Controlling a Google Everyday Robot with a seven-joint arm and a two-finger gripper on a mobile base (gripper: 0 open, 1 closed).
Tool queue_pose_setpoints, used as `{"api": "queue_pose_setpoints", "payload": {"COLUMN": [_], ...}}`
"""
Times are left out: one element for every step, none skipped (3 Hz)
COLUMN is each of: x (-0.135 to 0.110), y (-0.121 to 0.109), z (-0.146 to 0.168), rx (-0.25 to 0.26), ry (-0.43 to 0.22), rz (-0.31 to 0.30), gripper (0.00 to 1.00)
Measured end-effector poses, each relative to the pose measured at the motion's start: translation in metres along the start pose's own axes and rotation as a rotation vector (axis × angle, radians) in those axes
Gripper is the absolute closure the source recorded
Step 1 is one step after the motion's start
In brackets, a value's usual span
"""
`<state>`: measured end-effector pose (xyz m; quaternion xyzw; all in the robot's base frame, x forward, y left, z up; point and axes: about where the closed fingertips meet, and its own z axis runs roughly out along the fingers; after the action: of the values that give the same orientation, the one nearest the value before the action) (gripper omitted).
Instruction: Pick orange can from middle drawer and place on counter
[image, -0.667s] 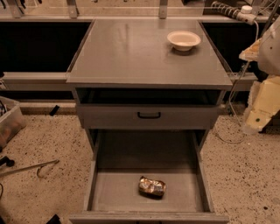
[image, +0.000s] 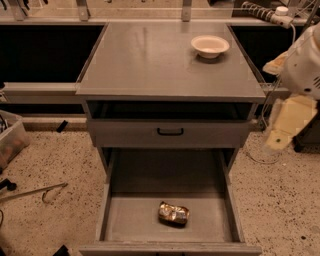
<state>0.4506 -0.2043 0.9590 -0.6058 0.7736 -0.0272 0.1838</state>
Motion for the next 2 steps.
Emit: {"api": "queue_pose_setpoints", "payload": {"x": [-0.026, -0.045], "y": [0.004, 0.018], "z": [0.061, 0.120], "rx": [-0.031, -0.106], "ry": [-0.115, -0.198], "rz": [-0.021, -0.034], "gripper": [0.00, 0.00]}}
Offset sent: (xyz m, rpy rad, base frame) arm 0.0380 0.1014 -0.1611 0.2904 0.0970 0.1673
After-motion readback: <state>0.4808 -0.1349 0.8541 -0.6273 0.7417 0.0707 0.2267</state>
